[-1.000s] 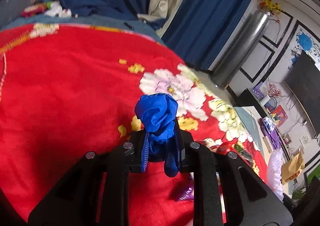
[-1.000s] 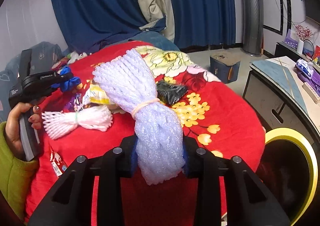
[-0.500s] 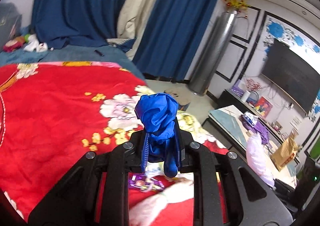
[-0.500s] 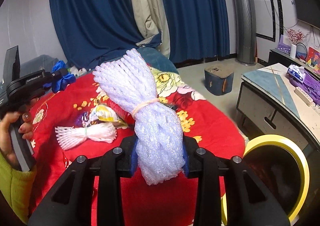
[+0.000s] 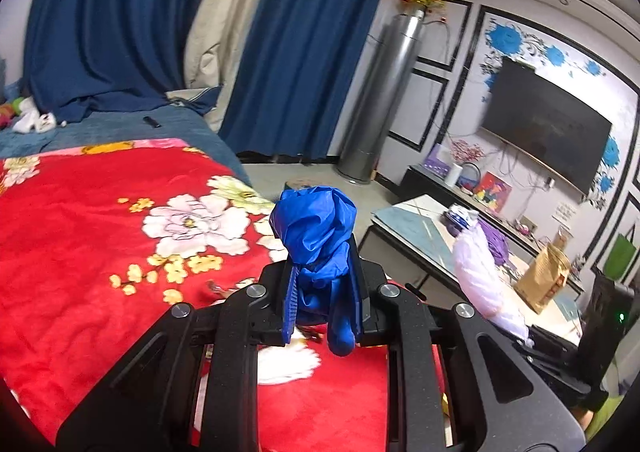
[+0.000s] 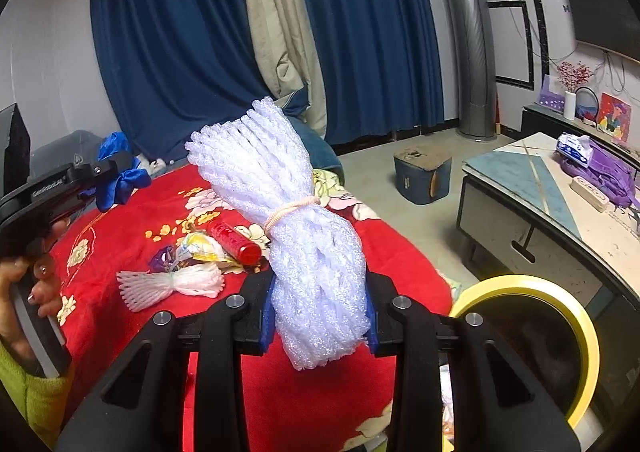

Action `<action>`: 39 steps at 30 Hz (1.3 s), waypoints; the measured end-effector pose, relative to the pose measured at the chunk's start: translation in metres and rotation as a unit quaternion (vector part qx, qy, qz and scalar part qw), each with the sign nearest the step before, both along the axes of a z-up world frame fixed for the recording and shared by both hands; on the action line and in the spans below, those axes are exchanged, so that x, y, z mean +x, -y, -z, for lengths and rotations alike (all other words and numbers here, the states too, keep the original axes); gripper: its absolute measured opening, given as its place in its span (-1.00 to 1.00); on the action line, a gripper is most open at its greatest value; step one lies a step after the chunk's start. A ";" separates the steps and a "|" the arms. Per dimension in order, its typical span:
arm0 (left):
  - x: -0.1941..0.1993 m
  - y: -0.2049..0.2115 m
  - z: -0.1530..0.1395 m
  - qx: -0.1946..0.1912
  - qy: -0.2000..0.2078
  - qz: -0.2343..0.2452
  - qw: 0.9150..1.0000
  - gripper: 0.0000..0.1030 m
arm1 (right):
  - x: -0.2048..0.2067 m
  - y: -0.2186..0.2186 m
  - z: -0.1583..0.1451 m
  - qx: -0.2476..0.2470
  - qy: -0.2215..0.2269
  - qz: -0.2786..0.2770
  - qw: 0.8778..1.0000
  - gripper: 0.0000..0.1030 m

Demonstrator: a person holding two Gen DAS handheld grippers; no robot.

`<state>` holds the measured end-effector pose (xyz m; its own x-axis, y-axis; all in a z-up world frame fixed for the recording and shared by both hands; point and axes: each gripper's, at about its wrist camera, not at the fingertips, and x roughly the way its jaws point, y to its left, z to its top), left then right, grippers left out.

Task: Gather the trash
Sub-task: 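Carry the blue glove and white foam net over the trash bin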

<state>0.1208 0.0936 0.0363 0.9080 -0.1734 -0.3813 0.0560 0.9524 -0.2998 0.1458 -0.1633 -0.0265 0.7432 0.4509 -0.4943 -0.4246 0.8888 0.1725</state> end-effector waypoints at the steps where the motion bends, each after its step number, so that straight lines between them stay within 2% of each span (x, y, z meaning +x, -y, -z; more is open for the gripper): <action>1: -0.001 0.007 0.000 0.008 0.002 0.007 1.000 -0.72 | -0.001 0.002 0.000 0.001 0.001 0.003 1.000 -0.39; 13: -0.008 0.075 0.012 0.035 -0.001 0.074 0.997 -0.72 | -0.007 0.049 -0.003 0.008 0.000 0.050 0.999 -0.39; 24: -0.010 0.113 0.023 0.045 -0.011 0.115 0.992 -0.72 | -0.010 0.093 0.002 0.010 -0.005 0.098 0.995 -0.39; 39: -0.004 0.178 0.039 0.073 -0.026 0.179 0.981 -0.72 | -0.012 0.145 0.021 0.009 -0.022 0.158 0.987 -0.39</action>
